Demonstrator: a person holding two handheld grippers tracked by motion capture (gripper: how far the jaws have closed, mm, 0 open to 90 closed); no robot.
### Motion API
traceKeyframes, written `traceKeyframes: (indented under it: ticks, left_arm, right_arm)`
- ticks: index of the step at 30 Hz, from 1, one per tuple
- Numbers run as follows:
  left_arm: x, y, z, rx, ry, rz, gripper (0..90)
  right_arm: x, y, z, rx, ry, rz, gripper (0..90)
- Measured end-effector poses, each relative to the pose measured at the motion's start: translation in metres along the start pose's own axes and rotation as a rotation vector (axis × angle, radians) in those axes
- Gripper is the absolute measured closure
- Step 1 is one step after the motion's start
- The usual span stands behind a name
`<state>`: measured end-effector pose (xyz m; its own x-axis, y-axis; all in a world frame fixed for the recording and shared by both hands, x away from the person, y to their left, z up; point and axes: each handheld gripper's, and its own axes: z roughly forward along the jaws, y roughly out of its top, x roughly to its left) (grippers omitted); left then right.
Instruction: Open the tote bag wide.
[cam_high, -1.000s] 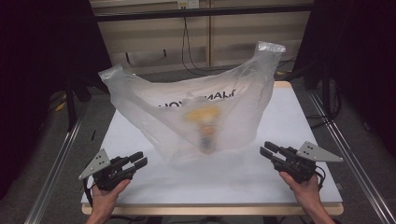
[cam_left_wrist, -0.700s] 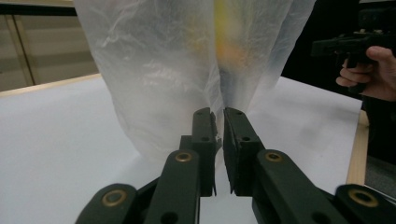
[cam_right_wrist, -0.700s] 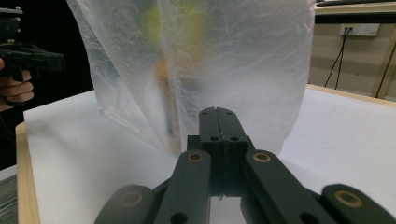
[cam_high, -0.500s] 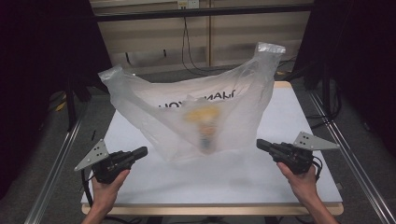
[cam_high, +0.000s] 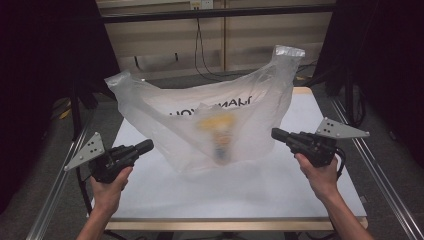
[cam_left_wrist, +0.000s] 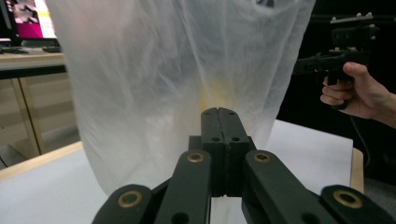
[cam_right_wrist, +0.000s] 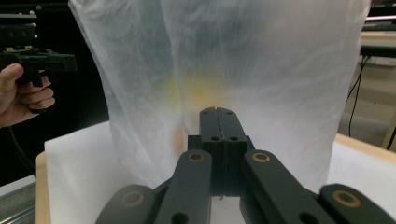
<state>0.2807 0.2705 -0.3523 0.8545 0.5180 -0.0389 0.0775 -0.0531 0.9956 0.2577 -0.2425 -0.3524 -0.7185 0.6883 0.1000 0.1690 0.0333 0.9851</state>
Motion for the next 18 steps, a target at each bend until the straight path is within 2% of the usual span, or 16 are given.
traceKeyframes:
  ticks: [1, 5, 8, 11, 13, 18]
  left_arm:
    - [0.001, 0.003, 0.000, -0.005, -0.007, -0.003, 90.0]
    - [0.005, 0.019, 0.001, -0.026, 0.015, 0.019, 90.0]
    - [0.010, 0.032, -0.001, -0.080, 0.024, 0.024, 90.0]
    - [0.014, 0.045, 0.000, -0.104, 0.043, 0.033, 90.0]
    - [0.014, 0.052, 0.003, -0.109, 0.037, 0.045, 90.0]
    - [0.005, 0.067, 0.019, -0.134, -0.001, 0.068, 90.0]
  right_arm:
    - [0.000, 0.004, 0.000, -0.002, -0.002, 0.001, 90.0]
    - [-0.001, 0.018, 0.002, -0.032, 0.004, -0.004, 90.0]
    - [0.000, 0.030, 0.006, -0.046, 0.011, -0.012, 90.0]
    - [0.003, 0.050, 0.016, -0.057, 0.025, -0.035, 90.0]
    - [0.004, 0.053, 0.018, -0.054, 0.025, -0.039, 90.0]
    - [0.008, 0.073, 0.036, -0.072, 0.047, -0.055, 90.0]
